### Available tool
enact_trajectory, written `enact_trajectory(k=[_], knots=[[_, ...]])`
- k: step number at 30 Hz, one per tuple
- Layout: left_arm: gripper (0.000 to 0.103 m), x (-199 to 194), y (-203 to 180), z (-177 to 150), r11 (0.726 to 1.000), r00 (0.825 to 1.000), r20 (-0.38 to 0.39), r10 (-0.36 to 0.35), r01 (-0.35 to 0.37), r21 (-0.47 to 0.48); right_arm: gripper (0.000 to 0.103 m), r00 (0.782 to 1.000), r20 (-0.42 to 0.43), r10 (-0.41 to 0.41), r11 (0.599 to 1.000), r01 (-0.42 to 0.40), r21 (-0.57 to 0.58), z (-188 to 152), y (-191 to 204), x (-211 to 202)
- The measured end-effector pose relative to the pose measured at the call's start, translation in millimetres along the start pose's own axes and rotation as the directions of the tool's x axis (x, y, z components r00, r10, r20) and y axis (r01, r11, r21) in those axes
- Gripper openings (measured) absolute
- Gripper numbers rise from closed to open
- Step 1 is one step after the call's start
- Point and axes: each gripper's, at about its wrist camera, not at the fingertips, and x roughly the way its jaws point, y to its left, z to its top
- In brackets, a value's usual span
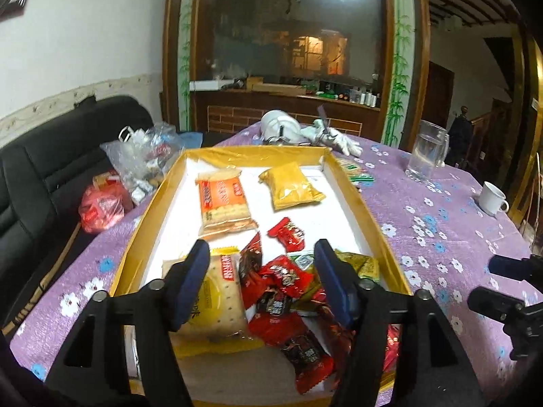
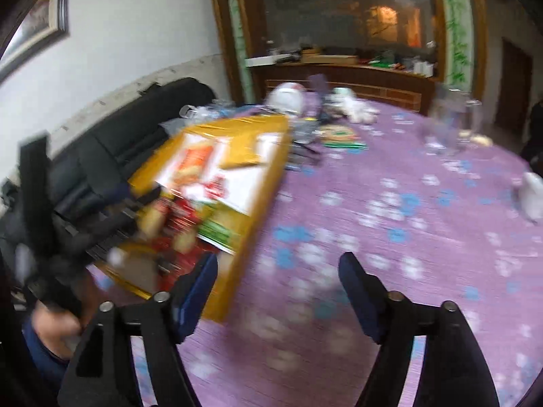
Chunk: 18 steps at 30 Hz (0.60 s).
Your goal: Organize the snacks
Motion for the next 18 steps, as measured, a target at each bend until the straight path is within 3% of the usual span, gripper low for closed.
enact_trajectory(k=[2, 6, 10, 14, 18], knots=[[0.067, -4, -7, 0, 0.999, 1.000, 0.020, -0.001, 0.000, 0.033, 0.084, 0.998, -0.020, -0.056, 0.998, 0.056, 0.017, -14, -16, -1], [0.079, -7, -21, -1, 0.995, 0.999, 0.032, -0.017, 0.013, 0.100, 0.085, 0.989, -0.046, -0.141, 0.987, 0.144, 0.069, -27, -39, 3], [0.084, -10, -27, -1, 0.990, 0.999, 0.048, -0.006, 0.000, 0.138, 0.092, 0.981, -0.007, -0.193, 0.980, 0.194, 0.040, -24, -33, -3], [0.084, -8, -31, 0, 0.987, 0.998, 0.040, 0.043, -0.048, 0.156, 0.092, 0.960, -0.002, -0.281, 0.959, 0.281, -0.039, -28, -19, 0], [0.084, -6, -33, -1, 0.984, 0.997, 0.033, 0.069, -0.074, 0.161, 0.092, 0.970, 0.026, -0.243, 0.969, 0.244, -0.043, -30, -15, -10]])
